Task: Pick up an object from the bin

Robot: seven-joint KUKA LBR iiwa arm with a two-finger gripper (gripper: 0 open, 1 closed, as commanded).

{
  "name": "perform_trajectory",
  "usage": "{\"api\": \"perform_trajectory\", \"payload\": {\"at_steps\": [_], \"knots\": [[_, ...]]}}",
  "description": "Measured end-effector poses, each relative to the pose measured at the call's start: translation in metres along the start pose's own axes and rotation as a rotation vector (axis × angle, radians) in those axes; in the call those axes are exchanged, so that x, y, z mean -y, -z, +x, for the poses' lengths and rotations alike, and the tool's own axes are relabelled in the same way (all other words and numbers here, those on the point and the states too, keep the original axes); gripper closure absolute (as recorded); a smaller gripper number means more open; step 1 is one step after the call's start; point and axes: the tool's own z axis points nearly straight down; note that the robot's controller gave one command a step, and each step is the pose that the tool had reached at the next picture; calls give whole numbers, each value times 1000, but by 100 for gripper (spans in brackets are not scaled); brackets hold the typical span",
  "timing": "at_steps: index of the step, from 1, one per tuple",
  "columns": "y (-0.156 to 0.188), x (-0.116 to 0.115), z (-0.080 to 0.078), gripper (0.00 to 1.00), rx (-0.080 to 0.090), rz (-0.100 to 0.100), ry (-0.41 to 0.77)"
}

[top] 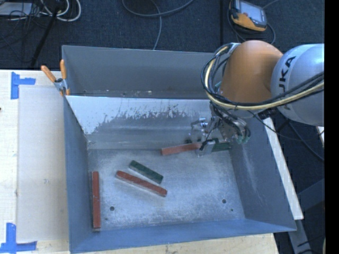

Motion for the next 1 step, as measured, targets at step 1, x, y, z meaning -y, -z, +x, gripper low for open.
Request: {"api": "perform_trajectory", "payload": {"at_steps": [1], "knots": [[77,-8,-6,100,2,0,34]]}}
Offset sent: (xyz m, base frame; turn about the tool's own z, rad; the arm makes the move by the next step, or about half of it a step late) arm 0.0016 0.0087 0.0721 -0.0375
